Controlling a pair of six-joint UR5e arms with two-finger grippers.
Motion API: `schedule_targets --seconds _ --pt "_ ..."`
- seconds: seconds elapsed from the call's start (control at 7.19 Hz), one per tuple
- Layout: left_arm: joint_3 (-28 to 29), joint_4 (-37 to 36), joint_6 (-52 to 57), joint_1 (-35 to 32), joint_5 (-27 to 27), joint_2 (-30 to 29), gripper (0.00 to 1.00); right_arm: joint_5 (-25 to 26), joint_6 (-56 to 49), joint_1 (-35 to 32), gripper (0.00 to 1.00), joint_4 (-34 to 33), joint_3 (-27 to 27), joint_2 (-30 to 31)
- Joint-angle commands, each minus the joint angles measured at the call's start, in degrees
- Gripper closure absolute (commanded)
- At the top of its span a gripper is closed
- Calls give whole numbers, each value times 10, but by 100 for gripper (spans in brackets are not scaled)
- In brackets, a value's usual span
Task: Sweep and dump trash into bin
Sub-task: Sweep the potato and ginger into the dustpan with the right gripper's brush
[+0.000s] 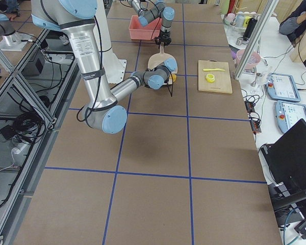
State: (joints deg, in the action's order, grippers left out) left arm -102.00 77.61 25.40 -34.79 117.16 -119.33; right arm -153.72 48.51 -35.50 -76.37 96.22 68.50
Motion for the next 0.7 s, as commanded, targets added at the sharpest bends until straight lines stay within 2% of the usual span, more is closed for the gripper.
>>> schedule_targets --seconds 0.0,0.56 --pt "0 -1 0 -1 0 2 100 28 39 28 100 0 -12 -41" --pt "-7 -16 1 -3 0 2 100 44 69 38 100 -1 -59 -122"
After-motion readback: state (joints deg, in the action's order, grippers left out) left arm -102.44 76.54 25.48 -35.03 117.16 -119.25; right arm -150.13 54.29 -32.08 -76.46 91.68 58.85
